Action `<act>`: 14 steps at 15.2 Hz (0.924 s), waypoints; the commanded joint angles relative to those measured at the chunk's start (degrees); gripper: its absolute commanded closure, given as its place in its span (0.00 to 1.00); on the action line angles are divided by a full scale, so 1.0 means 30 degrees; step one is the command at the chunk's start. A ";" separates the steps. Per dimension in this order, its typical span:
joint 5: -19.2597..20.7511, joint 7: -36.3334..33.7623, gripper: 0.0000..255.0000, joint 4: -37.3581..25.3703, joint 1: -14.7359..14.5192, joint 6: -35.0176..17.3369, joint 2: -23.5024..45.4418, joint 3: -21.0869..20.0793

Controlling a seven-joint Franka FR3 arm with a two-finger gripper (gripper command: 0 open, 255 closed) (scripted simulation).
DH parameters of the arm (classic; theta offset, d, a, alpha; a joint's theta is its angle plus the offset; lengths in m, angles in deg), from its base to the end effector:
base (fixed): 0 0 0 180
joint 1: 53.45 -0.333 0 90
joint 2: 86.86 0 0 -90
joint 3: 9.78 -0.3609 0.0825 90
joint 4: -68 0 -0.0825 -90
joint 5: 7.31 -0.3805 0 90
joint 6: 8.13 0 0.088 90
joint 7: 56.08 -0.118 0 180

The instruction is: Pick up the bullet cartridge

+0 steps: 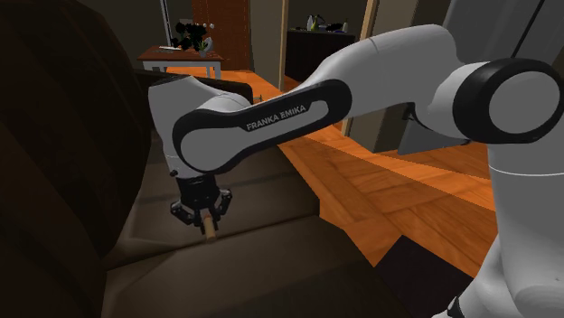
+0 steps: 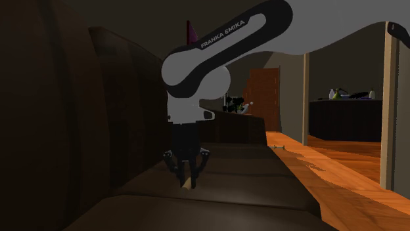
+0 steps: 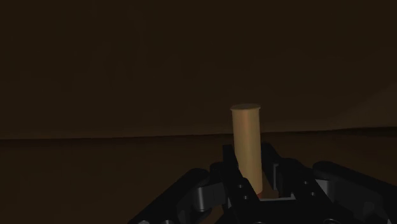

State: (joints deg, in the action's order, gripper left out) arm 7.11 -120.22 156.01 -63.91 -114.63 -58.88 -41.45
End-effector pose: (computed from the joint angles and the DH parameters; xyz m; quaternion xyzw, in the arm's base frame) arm 0.5604 0.3945 0.4272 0.9844 -0.1703 -0.0323 0.0318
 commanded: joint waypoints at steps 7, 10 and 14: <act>-0.0280 0.0223 1.00 -0.1439 -0.0057 0.1818 -0.0406 -0.0147; -0.0353 0.0286 1.00 -0.2081 -0.0116 0.2534 -0.0504 -0.0192; -0.0391 0.0326 1.00 -0.2580 -0.0172 0.3062 -0.0548 -0.0219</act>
